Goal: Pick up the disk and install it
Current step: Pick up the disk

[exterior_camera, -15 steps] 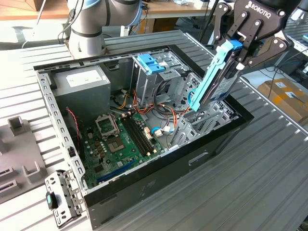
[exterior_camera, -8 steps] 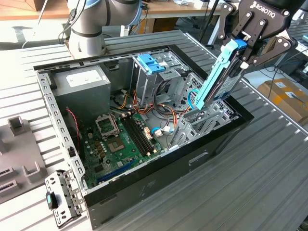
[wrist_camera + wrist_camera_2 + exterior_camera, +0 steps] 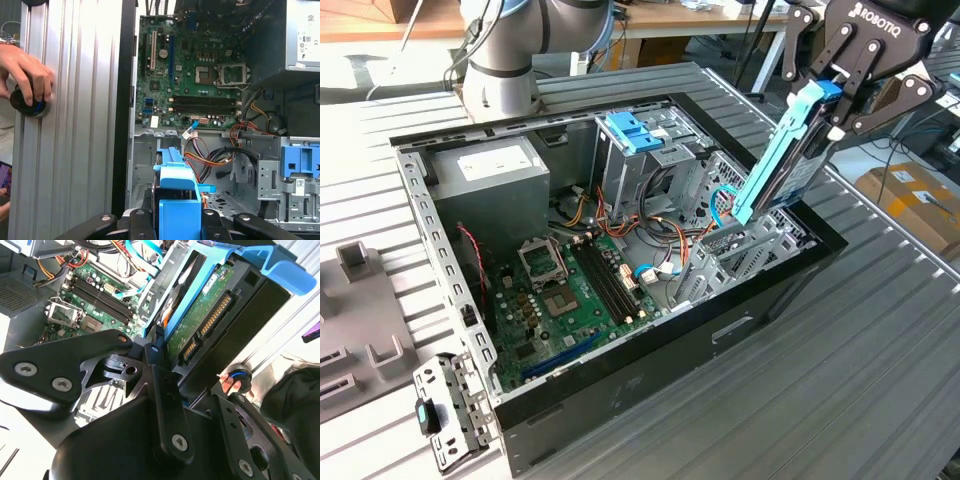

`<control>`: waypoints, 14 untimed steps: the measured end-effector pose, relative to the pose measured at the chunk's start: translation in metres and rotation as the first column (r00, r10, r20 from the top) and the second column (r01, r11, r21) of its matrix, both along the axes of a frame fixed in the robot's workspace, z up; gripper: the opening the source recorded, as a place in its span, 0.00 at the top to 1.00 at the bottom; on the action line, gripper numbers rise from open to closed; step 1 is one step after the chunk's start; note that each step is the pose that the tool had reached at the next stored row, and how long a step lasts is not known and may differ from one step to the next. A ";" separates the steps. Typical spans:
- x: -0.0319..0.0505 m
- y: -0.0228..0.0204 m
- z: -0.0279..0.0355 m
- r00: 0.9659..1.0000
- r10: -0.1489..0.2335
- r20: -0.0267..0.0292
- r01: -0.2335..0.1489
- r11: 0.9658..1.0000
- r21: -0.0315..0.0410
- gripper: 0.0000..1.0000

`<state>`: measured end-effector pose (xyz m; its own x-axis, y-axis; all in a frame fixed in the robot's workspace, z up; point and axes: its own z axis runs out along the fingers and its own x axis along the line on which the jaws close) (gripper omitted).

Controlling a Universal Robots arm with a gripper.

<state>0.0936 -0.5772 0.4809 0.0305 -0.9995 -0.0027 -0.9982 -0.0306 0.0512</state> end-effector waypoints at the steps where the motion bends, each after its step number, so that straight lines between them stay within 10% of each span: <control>1: 0.0008 -0.0002 -0.0001 1.000 0.000 0.000 0.000 1.000 0.000 0.64; 8: 0.0040 -0.0117 -0.0005 1.000 -0.003 0.000 0.003 1.000 0.021 0.64; 14: 0.0040 -0.0135 -0.0014 0.999 -0.036 -0.001 0.036 0.997 0.064 0.64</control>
